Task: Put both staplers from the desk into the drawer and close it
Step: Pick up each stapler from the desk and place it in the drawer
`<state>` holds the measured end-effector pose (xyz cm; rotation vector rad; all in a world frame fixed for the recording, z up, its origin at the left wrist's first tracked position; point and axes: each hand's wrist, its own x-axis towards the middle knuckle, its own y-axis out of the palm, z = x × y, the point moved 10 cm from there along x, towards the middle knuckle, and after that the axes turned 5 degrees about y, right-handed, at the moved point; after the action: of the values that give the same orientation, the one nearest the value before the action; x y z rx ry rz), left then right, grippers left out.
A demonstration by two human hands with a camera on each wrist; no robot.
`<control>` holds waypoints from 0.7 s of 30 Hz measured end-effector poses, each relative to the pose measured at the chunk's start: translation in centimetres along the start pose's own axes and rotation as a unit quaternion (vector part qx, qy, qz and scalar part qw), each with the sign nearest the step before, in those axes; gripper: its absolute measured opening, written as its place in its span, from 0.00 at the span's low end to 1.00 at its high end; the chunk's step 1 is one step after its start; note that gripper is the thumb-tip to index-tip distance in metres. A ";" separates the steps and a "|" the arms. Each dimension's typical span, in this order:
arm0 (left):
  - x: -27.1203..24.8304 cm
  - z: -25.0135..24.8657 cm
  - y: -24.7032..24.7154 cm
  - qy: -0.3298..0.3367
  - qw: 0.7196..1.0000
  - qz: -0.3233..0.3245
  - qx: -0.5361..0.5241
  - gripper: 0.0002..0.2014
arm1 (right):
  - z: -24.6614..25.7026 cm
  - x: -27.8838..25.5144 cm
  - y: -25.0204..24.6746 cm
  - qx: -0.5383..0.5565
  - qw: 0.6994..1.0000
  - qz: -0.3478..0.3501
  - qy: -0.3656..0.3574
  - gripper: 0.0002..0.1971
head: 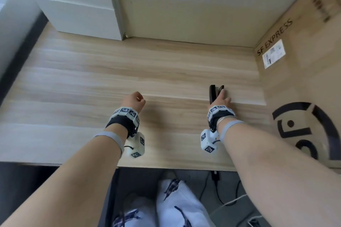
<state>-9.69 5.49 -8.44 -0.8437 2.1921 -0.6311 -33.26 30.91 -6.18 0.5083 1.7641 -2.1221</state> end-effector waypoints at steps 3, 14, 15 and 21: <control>0.3 -0.7 0.9 -0.002 1.000 0.005 0.011 0.12 | 0.2 1.0 0.4 0.027 1.000 0.004 -0.002 0.44; 0.3 -1.2 2.6 -0.017 0.997 0.056 -0.049 0.16 | 4.4 -1.9 2.6 0.022 0.992 0.046 -0.113 0.38; 0.1 -1.5 2.8 -0.016 0.996 0.063 -0.066 0.18 | 5.9 -3.2 3.2 0.011 0.986 0.056 -0.155 0.36; -1.9 -1.5 2.1 -0.043 0.975 0.069 -0.207 0.29 | 12.2 -12.3 6.5 -0.004 0.941 0.076 -0.330 0.23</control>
<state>-10.57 8.55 -8.02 -0.8954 2.3134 -0.0644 -20.14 18.05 -3.93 -0.0787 1.2984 -1.8702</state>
